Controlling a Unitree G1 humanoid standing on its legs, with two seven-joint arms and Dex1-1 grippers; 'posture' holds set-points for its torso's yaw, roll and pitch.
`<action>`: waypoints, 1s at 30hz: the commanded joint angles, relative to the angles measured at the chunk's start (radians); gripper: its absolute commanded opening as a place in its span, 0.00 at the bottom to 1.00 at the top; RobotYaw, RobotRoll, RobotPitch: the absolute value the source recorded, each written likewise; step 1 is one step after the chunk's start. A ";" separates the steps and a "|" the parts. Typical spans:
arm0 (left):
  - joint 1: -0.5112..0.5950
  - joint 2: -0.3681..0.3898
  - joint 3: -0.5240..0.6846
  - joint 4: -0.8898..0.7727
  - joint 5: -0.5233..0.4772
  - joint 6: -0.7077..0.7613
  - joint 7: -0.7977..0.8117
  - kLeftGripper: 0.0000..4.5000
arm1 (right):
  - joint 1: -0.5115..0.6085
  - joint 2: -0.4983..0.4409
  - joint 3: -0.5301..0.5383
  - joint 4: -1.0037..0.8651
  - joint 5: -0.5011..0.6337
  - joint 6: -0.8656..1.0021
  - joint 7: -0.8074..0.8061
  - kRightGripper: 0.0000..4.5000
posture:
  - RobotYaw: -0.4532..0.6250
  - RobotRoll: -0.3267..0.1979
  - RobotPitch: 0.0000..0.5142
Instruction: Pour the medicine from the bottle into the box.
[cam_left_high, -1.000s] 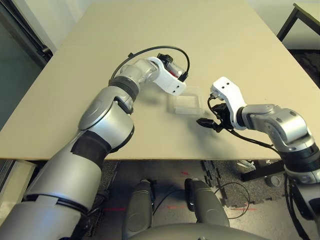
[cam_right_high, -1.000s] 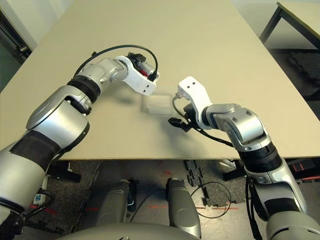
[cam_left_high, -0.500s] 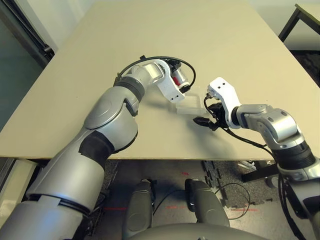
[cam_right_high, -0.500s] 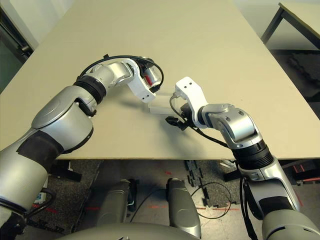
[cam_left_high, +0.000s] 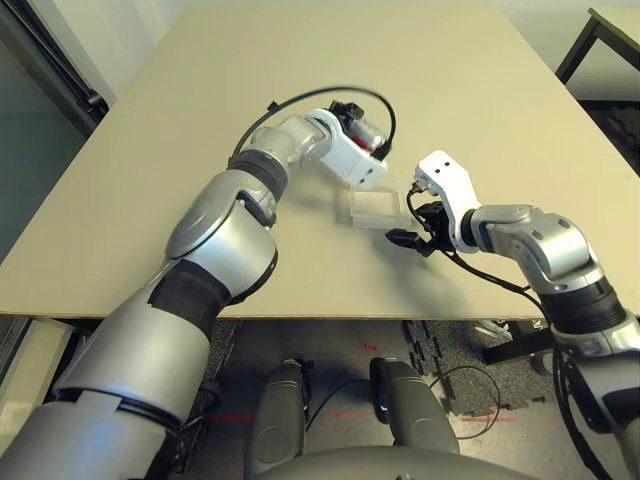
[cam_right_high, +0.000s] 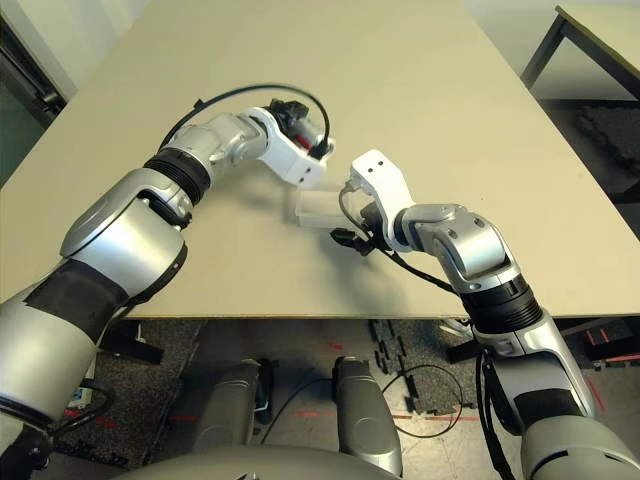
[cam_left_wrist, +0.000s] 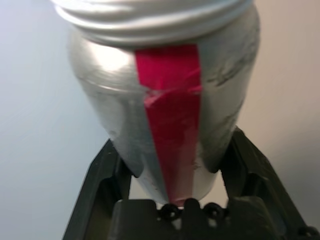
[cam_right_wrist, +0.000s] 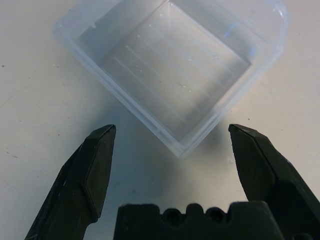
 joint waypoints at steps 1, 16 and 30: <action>0.045 -0.007 0.211 -0.007 -0.216 0.131 -0.040 0.60 | 0.000 -0.002 0.003 0.015 -0.011 -0.015 0.012 1.00 | 0.35 0.62 0.19; 0.217 -0.027 0.595 -0.029 -0.547 0.336 0.057 0.60 | -0.010 -0.004 0.009 0.038 -0.033 -0.025 0.039 1.00 | 0.35 0.62 0.19; 0.036 0.043 -0.045 -0.015 0.047 0.025 0.046 0.60 | -0.020 -0.005 0.003 0.089 -0.064 -0.060 0.049 1.00 | 0.36 0.62 0.19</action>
